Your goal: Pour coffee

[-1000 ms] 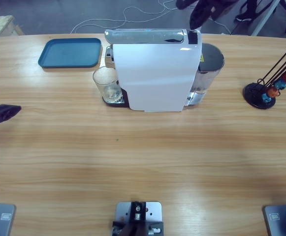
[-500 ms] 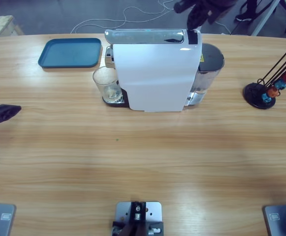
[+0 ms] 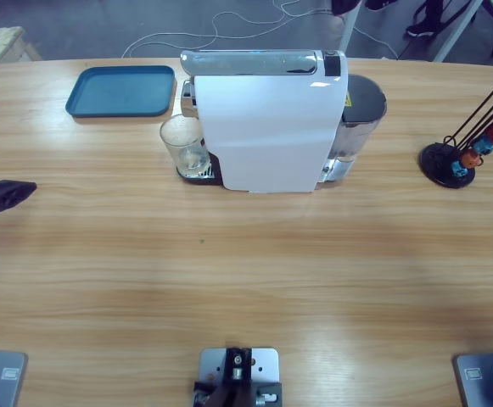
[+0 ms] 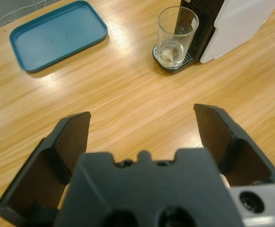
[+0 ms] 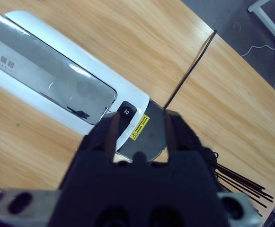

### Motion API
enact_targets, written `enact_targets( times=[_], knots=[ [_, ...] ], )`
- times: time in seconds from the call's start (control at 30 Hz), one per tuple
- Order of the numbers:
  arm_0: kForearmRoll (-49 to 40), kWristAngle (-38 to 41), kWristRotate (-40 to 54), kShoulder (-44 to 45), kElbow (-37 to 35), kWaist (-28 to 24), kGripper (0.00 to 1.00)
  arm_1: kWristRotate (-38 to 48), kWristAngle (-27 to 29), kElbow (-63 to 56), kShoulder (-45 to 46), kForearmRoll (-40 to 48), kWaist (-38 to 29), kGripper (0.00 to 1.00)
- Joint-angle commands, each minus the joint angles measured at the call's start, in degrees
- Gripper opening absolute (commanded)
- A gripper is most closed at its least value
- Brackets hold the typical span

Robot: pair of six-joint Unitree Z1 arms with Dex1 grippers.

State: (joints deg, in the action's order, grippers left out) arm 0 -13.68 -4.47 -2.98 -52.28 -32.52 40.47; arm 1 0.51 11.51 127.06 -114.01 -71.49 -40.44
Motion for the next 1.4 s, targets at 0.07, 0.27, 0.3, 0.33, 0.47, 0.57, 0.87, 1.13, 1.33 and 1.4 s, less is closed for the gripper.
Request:
enact_targets(
  times=[0.07, 0.27, 0.3, 0.33, 0.47, 0.57, 0.87, 1.13, 1.33, 1.4],
  knots=[
    [0.4, -0.7, -0.6, -1.5, 1.8, 0.0, 0.949, 0.9, 0.8, 0.2, -1.4, -0.9, -0.6, 1.000],
    [0.4, -0.7, -0.6, -1.5, 1.8, 0.0, 0.948, 1.2, 0.8, 0.2, -1.8, -0.9, -0.6, 1.000],
    [0.4, -0.7, -0.6, -1.5, 1.8, 0.0, 0.948, 1.2, 0.6, 0.2, -1.9, -0.9, -0.6, 0.930],
    [0.4, -0.7, -0.6, -1.5, 1.8, 0.0, 0.946, 1.1, 0.3, 0.0, -2.1, -0.8, -0.6, 0.603],
    [0.4, -0.7, -0.6, -1.5, 1.8, 0.0, 0.947, 0.3, 0.4, -0.5, -3.6, -0.7, -0.6, 0.000],
    [0.4, -0.7, -0.6, -1.5, 1.8, 0.0, 0.945, -0.8, 0.4, -1.2, -4.4, -0.6, -0.6, 0.000],
    [0.4, -0.7, -0.6, -1.9, 1.7, 0.0, 0.945, -0.3, -0.2, -5.4, -4.9, 0.4, -0.5, 0.000],
    [0.4, -0.6, -0.6, -1.9, 1.7, 0.0, 0.945, -0.1, 0.0, -7.3, -4.1, 2.2, -0.5, 0.000],
    [0.4, -0.6, -0.6, -1.9, 1.7, 0.0, 0.945, -0.5, 0.5, -3.7, -4.6, 1.6, -0.4, 0.000],
    [0.4, -0.6, -0.6, -1.9, 1.7, 0.0, 0.945, -0.5, 0.4, -3.6, -4.9, 1.5, -0.4, 0.000]
  ],
)
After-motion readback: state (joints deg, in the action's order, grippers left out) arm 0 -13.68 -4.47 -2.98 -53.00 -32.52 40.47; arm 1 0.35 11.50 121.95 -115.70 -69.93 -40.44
